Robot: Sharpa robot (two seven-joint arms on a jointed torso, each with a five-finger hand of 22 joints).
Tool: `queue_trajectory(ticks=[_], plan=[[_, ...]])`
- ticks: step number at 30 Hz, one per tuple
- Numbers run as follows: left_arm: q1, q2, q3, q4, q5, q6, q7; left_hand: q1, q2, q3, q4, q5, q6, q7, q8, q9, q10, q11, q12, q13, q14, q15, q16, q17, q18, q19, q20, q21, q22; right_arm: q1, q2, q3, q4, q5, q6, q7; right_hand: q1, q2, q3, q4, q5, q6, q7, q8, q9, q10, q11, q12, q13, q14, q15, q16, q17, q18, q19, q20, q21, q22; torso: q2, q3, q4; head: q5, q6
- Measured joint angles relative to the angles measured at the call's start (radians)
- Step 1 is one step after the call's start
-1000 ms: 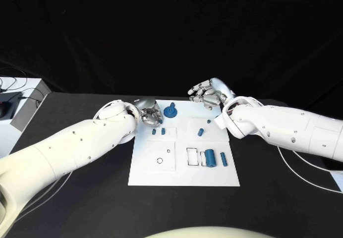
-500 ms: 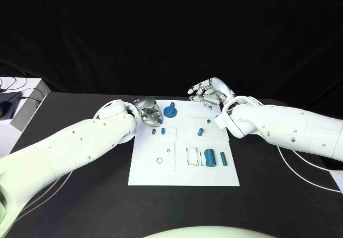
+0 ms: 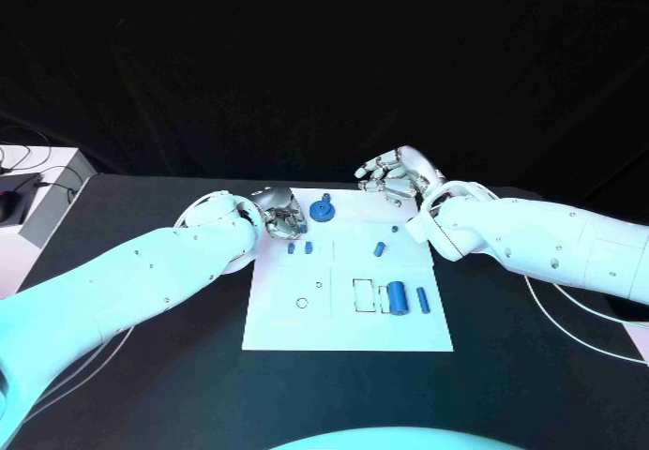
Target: Assemble the parts on the task board
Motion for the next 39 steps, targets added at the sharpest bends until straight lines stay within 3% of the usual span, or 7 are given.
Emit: queue_trajectory(ticks=[20, 25, 28, 32, 35, 39], plan=[[0.000, -0.016, 0.001, 0.011, 0.001, -0.007, -0.009, 0.004, -0.012, 0.003, 0.003, 0.000, -0.036, -0.007, 0.000, -0.001, 0.000, 0.000, 0.000, 0.000, -0.003, -0.004, -0.005, -0.001, -0.002, 0.000, 0.000, -0.004, 0.001, 0.000, -0.002, 0.000, 0.000, 0.000, 0.001, 0.000, 0.000, 0.000, 0.004, -0.004, 0.000, -0.005, 0.002, 0.000, 0.002, 0.001, 0.001, 0.000, -0.002, 0.000, 0.000, -0.004, 0.000, 0.000, 0.000, 0.000, 0.000, 0.000, 0.000, -0.0003, 0.0001, 0.001, -0.002], [0.000, -0.036, 0.008, 0.020, 0.002, -0.018, -0.009, 0.004, -0.021, 0.005, 0.006, 0.000, -0.046, -0.003, 0.000, -0.001, -0.056, 0.019, 0.000, -0.003, -0.046, 0.009, -0.040, -0.018, -0.002, -0.013, 0.012, -0.020, 0.000, 0.000, -0.010, 0.000, 0.000, -0.003, 0.011, -0.006, 0.000, 0.000, 0.004, -0.004, -0.032, -0.010, 0.007, -0.004, -0.005, -0.005, 0.006, -0.020, -0.023, -0.004, -0.004, -0.010, -0.005, 0.000, 0.000, 0.000, -0.011, 0.001, 0.000, -0.0006, 0.0003, 0.001, 0.000], [0.000, -0.054, 0.018, 0.029, 0.008, -0.032, -0.005, -0.004, -0.029, 0.008, 0.009, 0.000, -0.044, 0.003, 0.000, -0.001, -0.115, 0.040, 0.000, -0.003, -0.094, 0.025, -0.108, -0.054, -0.003, -0.048, 0.022, -0.055, -0.017, 0.000, -0.016, 0.000, 0.000, -0.006, 0.023, -0.012, 0.009, -0.009, 0.004, -0.004, -0.087, -0.026, 0.022, -0.010, -0.051, -0.008, 0.010, -0.089, -0.073, -0.014, 0.007, -0.015, -0.010, 0.000, 0.004, 0.004, -0.031, 0.001, -0.001, -0.0006, 0.0004, 0.001, 0.001], [0.000, -0.090, 0.035, 0.047, 0.051, -0.072, 0.018, -0.010, -0.041, -0.024, 0.041, 0.000, -0.032, 0.015, 0.000, -0.001, -0.170, 0.056, 0.013, -0.004, -0.109, 0.034, -0.226, -0.127, -0.010, -0.078, 0.041, -0.136, -0.076, 0.000, -0.028, 0.000, 0.000, -0.014, 0.044, -0.022, 0.030, -0.012, 0.009, 0.005, -0.187, -0.032, 0.031, -0.010, -0.142, 0.029, 0.030, -0.265, -0.227, -0.018, 0.011, -0.015, -0.014, 0.008, 0.007, 0.008, -0.046, 0.001, -0.003, -0.0005, 0.0011, 0.001, 0.007], [0.000, -0.125, 0.046, 0.073, 0.122, -0.125, 0.065, -0.020, -0.031, -0.058, 0.074, 0.000, 0.000, 0.034, 0.000, -0.001, -0.167, 0.053, 0.031, -0.004, -0.098, 0.041, -0.288, -0.167, -0.010, -0.077, 0.048, -0.194, -0.126, 0.000, -0.040, 0.000, -0.002, -0.026, 0.064, -0.030, 0.056, -0.010, 0.004, 0.010, -0.252, -0.024, 0.039, -0.010, -0.200, 0.062, 0.042, -0.402, -0.359, -0.017, 0.022, -0.023, -0.024, 0.017, 0.007, 0.018, -0.063, 0.000, -0.004, -0.0001, 0.0011, -0.003, 0.013], [-0.005, -0.182, 0.067, 0.125, 0.278, -0.192, 0.152, -0.018, -0.029, -0.081, 0.091, 0.000, 0.006, 0.031, 0.000, -0.001, -0.150, 0.047, 0.036, -0.004, -0.109, 0.044, -0.314, -0.186, -0.010, -0.080, 0.051, -0.235, -0.155, -0.002, -0.059, 0.000, -0.003, -0.067, 0.091, -0.039, 0.078, -0.012, 0.001, 0.018, -0.330, -0.010, 0.037, -0.010, -0.247, 0.086, 0.056, -0.511, -0.472, -0.007, 0.033, -0.024, -0.032, 0.017, 0.004, 0.022, -0.061, 0.000, -0.006, -0.0007, 0.0017, -0.014, 0.020]])
